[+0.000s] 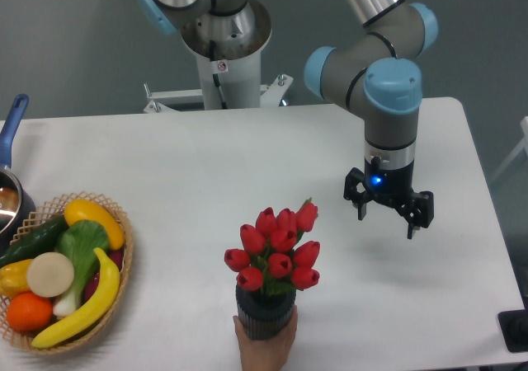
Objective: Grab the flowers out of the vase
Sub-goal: 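Open the gripper and move it toward the red tulip bouquet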
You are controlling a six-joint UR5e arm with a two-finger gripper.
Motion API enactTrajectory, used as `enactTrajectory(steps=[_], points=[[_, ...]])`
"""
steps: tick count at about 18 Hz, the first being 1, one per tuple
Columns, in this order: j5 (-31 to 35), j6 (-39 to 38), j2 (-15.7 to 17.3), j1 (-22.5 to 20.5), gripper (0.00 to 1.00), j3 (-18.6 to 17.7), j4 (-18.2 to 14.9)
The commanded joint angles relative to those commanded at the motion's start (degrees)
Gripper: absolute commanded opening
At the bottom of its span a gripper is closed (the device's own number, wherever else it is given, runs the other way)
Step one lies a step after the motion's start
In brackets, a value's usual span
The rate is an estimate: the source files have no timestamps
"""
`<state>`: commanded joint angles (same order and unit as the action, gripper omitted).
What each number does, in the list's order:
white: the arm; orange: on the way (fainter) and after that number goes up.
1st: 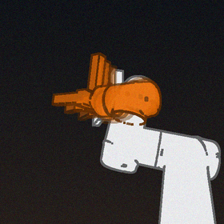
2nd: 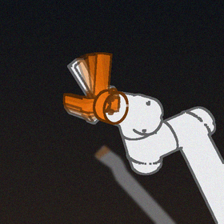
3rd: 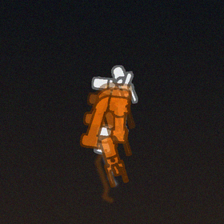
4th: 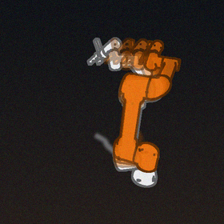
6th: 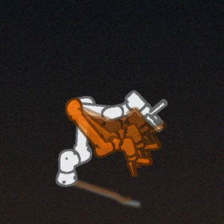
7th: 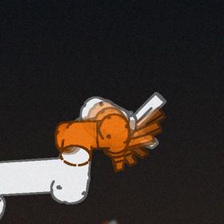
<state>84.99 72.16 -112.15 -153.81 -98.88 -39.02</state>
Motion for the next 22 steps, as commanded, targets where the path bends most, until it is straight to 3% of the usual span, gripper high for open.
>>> enactTrajectory(steps=[5, 9, 15, 19, 22], points=[[-0.2, -1.2, 0.0, 0.0, 1.0, 0.0, 0.2], [-1.0, -6.9, -0.4, 0.4, 1.0, 0.1, 0.5], [-11.9, -7.4, -0.8, 0.0, 1.0, 0.1, 0.9], [-14.7, -7.7, -1.0, 0.3, 1.0, -0.2, 0.9], [-20.4, -7.7, -0.9, 0.3, 1.0, -0.2, 1.0]])
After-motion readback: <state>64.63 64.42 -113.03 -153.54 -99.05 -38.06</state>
